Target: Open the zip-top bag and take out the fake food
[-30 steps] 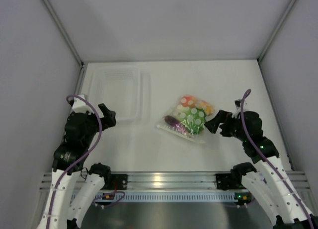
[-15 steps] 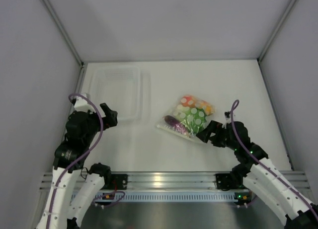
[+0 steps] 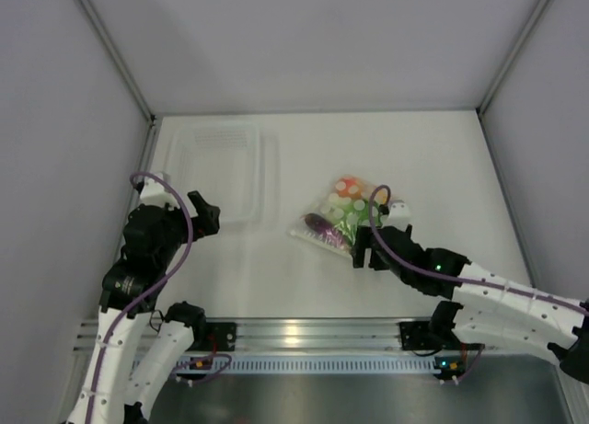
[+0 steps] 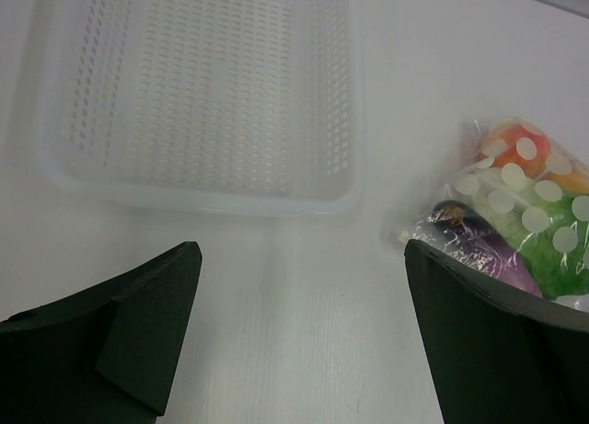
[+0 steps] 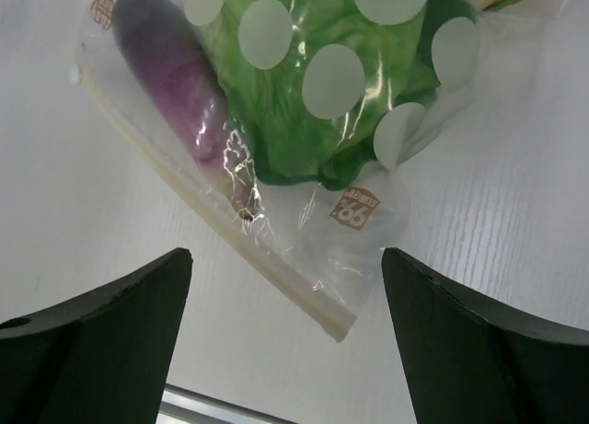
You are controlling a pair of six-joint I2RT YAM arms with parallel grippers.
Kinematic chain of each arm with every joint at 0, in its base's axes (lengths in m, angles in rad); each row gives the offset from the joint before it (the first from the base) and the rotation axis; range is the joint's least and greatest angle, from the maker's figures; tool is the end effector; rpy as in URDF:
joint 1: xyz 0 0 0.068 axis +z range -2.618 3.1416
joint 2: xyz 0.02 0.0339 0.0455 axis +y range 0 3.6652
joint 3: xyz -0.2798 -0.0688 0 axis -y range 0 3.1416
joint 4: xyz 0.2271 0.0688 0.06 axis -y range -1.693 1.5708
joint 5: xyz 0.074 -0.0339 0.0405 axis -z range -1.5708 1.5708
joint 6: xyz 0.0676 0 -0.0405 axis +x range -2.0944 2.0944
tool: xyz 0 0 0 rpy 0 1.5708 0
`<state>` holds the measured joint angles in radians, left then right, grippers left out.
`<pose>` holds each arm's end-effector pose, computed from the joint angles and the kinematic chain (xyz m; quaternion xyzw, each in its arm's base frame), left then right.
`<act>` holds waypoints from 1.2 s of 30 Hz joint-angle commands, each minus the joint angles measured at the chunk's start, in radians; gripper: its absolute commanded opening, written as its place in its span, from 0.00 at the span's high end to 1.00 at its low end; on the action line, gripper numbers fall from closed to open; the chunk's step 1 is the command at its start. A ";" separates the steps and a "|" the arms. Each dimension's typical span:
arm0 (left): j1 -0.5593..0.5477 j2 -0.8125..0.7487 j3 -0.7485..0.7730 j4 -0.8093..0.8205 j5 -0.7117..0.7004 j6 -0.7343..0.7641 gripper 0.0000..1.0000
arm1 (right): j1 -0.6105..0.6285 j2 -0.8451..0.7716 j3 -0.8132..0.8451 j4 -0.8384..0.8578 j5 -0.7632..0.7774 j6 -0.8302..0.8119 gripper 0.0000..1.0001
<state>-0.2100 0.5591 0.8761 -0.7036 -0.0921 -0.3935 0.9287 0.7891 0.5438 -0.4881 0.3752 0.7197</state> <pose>0.1096 -0.0170 0.3364 -0.1015 0.8231 -0.1292 0.5437 0.1153 0.1129 0.2235 -0.0182 0.9006 0.1775 0.3963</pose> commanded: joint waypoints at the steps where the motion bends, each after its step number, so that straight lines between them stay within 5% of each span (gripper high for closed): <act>1: 0.004 0.004 0.000 0.055 0.020 0.008 0.02 | 0.170 0.141 0.135 -0.147 0.368 0.078 0.14; 7: 0.004 0.001 0.000 0.058 0.023 0.010 0.02 | 0.346 0.413 0.318 -0.346 0.563 0.086 0.11; 22: 0.004 -0.014 -0.005 0.061 0.034 0.013 0.02 | 0.366 0.718 0.383 -0.234 0.580 -0.206 0.07; 36: 0.001 -0.033 -0.006 0.064 0.034 0.013 0.02 | 0.311 0.900 0.443 -0.259 0.778 -0.233 0.35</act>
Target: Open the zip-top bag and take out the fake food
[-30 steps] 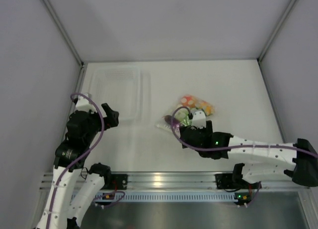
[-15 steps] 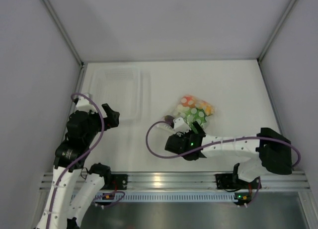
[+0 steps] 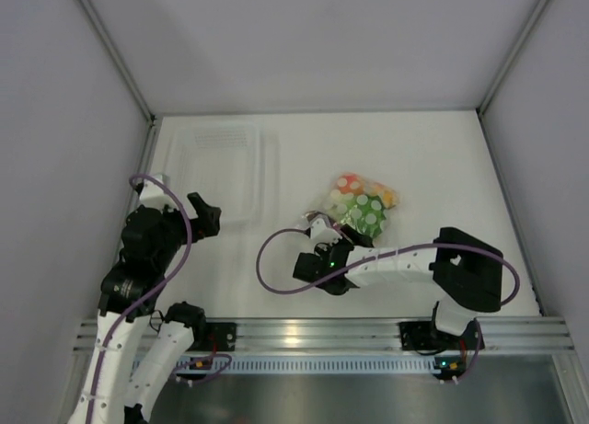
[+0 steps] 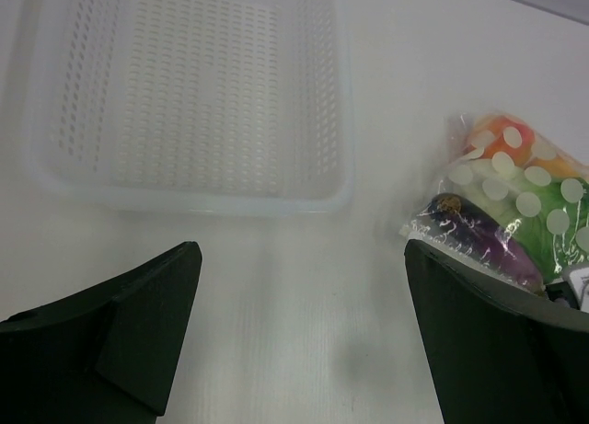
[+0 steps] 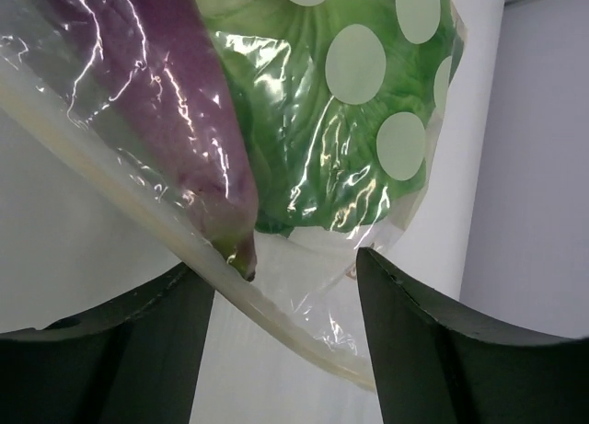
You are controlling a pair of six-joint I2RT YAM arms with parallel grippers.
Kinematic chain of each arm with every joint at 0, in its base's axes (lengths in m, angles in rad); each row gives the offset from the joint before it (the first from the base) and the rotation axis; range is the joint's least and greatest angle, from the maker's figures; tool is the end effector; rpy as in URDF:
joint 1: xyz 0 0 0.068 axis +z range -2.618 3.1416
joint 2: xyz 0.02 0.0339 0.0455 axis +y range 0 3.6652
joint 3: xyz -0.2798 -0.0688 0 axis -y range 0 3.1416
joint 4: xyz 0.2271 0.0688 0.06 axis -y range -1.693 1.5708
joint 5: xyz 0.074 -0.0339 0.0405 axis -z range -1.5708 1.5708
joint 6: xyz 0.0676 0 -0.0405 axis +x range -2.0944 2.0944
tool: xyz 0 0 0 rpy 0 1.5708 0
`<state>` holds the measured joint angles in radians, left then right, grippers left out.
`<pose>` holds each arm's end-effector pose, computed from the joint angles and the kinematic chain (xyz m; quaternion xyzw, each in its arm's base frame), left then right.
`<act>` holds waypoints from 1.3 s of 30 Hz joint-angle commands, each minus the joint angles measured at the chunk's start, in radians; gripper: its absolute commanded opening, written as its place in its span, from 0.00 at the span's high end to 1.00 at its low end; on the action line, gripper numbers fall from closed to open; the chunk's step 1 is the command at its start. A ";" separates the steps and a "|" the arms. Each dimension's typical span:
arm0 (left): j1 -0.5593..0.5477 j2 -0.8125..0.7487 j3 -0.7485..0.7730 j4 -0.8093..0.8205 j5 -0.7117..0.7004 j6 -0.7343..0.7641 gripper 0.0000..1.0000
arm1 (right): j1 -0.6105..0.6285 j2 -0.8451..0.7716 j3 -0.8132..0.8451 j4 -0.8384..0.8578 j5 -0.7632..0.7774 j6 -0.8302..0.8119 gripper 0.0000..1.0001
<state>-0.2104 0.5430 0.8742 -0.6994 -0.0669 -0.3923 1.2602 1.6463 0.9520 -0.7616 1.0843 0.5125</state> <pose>0.1062 -0.0181 0.3377 -0.0937 0.8190 -0.1415 0.5481 0.1382 0.2351 0.1884 -0.2847 0.8069 -0.2876 0.4302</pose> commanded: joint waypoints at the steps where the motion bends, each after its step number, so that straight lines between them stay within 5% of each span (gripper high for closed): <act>1: 0.000 -0.018 -0.004 0.060 0.007 0.012 0.02 | -0.022 0.050 0.033 0.018 0.075 -0.028 0.38; 9: -0.003 -0.018 -0.004 0.058 0.010 0.013 0.02 | -0.103 0.057 -0.030 0.166 0.051 -0.163 0.42; 21: -0.003 -0.018 -0.003 0.060 0.007 0.013 0.02 | -0.120 0.083 -0.035 0.249 -0.023 -0.276 1.00; 28: -0.003 -0.017 -0.003 0.061 0.006 0.015 0.02 | -0.113 -0.015 -0.025 0.239 -0.067 -0.247 1.00; 39: -0.003 -0.012 0.000 0.061 0.016 0.017 0.02 | -0.105 -0.267 0.097 0.065 -0.340 -0.258 1.00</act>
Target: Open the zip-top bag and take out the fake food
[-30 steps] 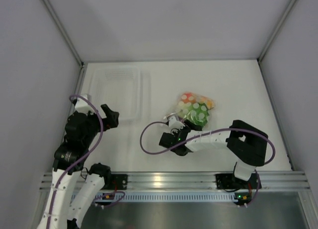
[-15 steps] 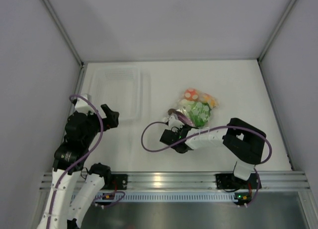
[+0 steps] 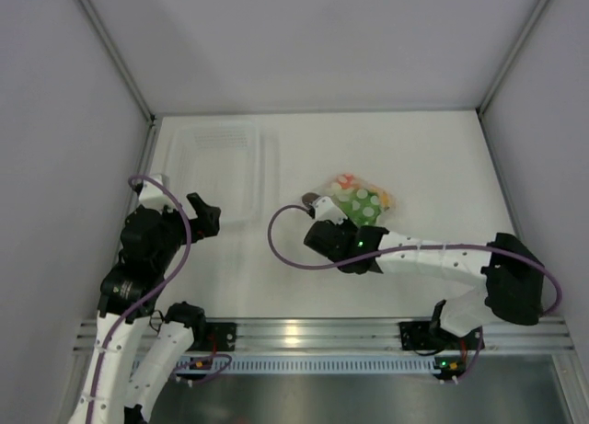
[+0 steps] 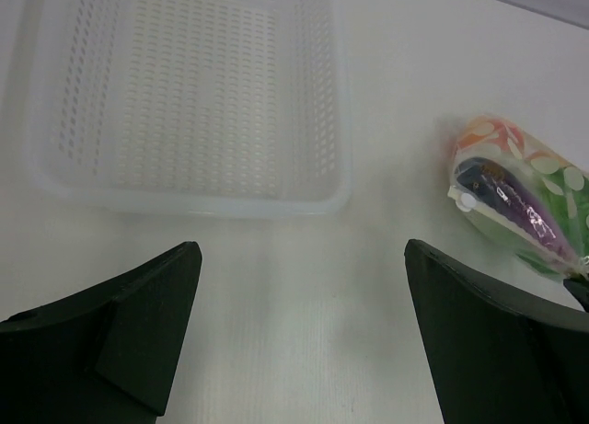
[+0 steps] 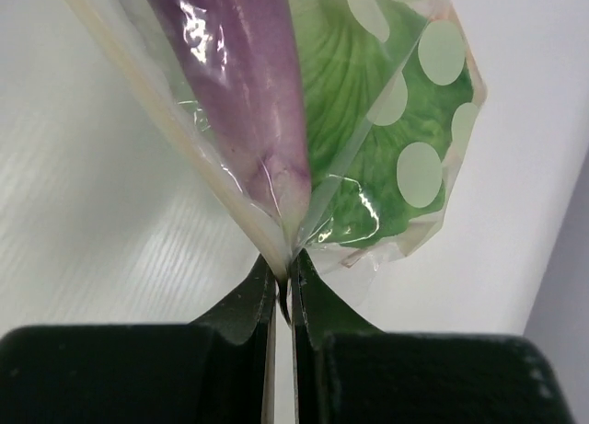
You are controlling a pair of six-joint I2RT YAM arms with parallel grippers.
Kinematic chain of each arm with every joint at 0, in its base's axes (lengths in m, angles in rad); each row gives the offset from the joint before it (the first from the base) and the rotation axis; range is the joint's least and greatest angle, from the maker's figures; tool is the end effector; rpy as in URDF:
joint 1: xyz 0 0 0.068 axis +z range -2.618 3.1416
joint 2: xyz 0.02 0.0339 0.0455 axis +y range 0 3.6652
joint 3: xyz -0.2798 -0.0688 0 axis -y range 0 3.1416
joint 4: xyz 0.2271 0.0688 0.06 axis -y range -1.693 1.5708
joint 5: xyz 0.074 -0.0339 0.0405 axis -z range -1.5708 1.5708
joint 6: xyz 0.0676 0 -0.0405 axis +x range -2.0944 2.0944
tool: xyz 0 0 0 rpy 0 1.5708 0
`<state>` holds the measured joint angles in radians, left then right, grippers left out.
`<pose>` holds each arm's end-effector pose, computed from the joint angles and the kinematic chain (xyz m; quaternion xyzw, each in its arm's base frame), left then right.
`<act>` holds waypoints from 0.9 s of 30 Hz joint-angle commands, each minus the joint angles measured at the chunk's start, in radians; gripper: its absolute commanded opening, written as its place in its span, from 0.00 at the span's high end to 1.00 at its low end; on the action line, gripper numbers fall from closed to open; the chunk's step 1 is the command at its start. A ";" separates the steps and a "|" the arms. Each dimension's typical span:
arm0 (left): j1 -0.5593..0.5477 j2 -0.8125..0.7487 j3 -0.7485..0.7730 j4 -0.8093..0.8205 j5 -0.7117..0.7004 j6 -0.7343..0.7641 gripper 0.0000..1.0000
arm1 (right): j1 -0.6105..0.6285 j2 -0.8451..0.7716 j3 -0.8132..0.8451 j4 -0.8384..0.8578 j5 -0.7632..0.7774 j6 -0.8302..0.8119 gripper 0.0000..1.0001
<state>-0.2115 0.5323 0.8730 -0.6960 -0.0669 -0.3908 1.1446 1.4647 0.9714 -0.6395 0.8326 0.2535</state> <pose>0.1041 -0.0177 0.3387 -0.0925 0.8155 -0.1431 0.5532 0.1569 0.2247 0.2288 -0.3055 0.8435 -0.1743 0.4061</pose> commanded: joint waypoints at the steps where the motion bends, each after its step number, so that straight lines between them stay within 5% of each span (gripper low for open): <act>1: -0.002 0.000 0.003 0.059 0.024 0.020 0.02 | 0.010 -0.121 0.088 -0.069 -0.124 -0.006 1.00; 5: -0.002 0.001 0.004 0.075 0.062 0.029 0.02 | 0.010 -0.185 0.151 -0.141 -0.179 -0.028 1.00; 9: -0.002 0.006 -0.002 0.127 0.254 0.033 0.02 | 0.012 -0.211 0.226 -0.244 -0.193 -0.046 1.00; 15: -0.002 0.066 -0.040 0.286 0.761 -0.052 0.02 | 0.012 -0.241 0.328 -0.342 -0.269 -0.074 1.00; 20: -0.002 0.058 -0.077 0.502 0.837 -0.183 0.02 | 0.010 -0.276 0.380 -0.408 -0.340 -0.102 1.00; 23: -0.003 0.035 -0.192 0.844 0.937 -0.368 0.02 | 0.010 -0.294 0.395 -0.434 -0.348 -0.111 1.00; 27: -0.026 0.017 -0.244 0.900 0.859 -0.318 0.02 | 0.010 -0.320 0.423 -0.453 -0.383 -0.129 1.00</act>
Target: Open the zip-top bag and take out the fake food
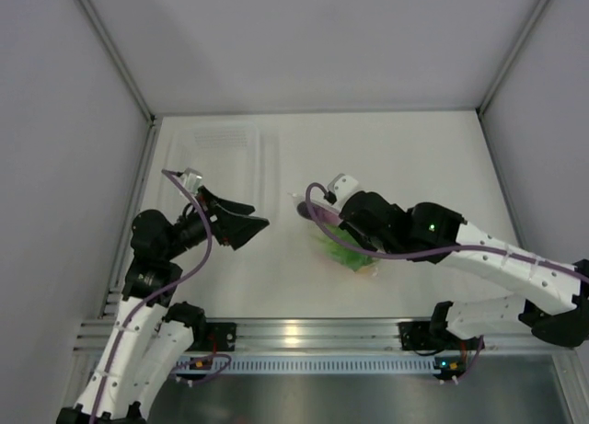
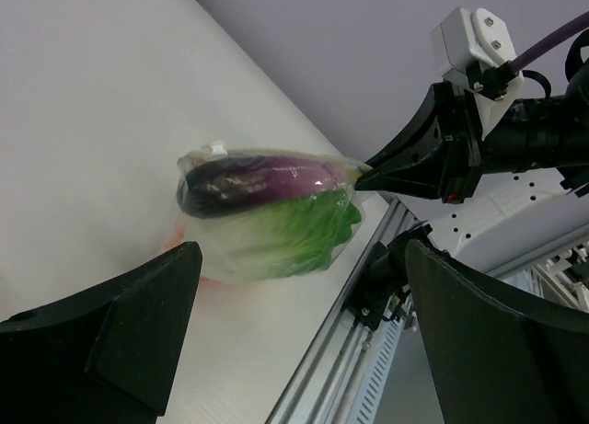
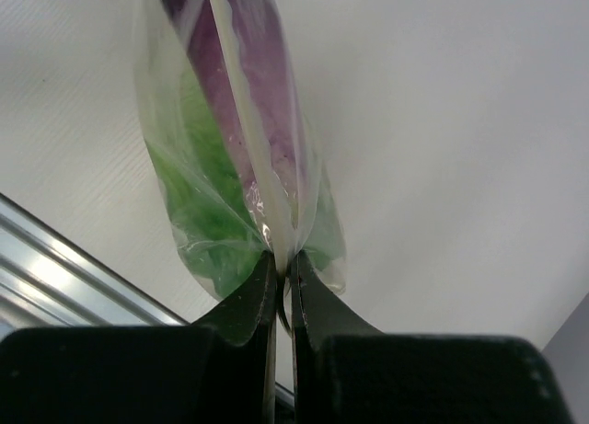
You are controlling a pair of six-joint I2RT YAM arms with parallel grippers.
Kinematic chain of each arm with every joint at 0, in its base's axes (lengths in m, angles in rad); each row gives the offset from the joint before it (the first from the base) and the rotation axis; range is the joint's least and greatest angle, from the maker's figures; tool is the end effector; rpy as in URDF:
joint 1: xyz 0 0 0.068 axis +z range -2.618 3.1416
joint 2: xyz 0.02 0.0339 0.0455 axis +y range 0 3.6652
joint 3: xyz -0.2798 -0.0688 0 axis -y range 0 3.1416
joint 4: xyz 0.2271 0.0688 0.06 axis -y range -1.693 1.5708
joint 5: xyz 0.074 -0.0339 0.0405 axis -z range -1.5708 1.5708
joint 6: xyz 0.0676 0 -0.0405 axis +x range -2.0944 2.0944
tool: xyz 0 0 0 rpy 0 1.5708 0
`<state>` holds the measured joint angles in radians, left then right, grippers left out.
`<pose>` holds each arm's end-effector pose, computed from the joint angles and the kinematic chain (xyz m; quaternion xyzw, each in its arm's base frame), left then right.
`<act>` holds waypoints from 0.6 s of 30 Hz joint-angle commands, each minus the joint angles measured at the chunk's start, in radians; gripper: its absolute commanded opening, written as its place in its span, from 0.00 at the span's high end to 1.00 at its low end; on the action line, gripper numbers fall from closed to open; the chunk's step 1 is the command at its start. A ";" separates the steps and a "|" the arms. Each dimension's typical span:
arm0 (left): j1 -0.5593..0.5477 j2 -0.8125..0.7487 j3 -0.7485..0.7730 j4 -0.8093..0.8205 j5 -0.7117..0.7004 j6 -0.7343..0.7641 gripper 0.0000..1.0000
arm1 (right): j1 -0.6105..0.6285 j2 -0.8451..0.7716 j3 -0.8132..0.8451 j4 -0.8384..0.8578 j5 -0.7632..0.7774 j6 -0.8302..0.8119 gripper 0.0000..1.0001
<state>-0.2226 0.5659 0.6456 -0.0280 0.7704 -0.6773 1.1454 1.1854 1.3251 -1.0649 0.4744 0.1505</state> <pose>0.1142 -0.0741 0.3477 0.1216 0.6831 -0.5253 0.4926 0.1156 0.1804 0.3567 -0.3744 0.8456 0.0084 0.3803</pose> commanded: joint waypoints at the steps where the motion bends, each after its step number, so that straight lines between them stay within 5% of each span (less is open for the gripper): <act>1: -0.018 -0.017 -0.036 0.243 -0.024 0.005 0.02 | 0.010 -0.055 0.077 -0.029 -0.029 -0.028 1.00; 7: -0.058 0.005 -0.181 0.617 -0.077 -0.010 0.02 | 0.010 -0.113 0.123 -0.009 -0.089 -0.042 1.00; 18: -0.212 0.111 -0.178 0.639 -0.106 0.346 0.04 | 0.010 -0.214 0.174 -0.030 -0.220 -0.043 1.00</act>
<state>-0.4141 0.6659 0.4660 0.5060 0.6994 -0.4694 1.1454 1.0138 1.4330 -1.1023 0.3187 0.1219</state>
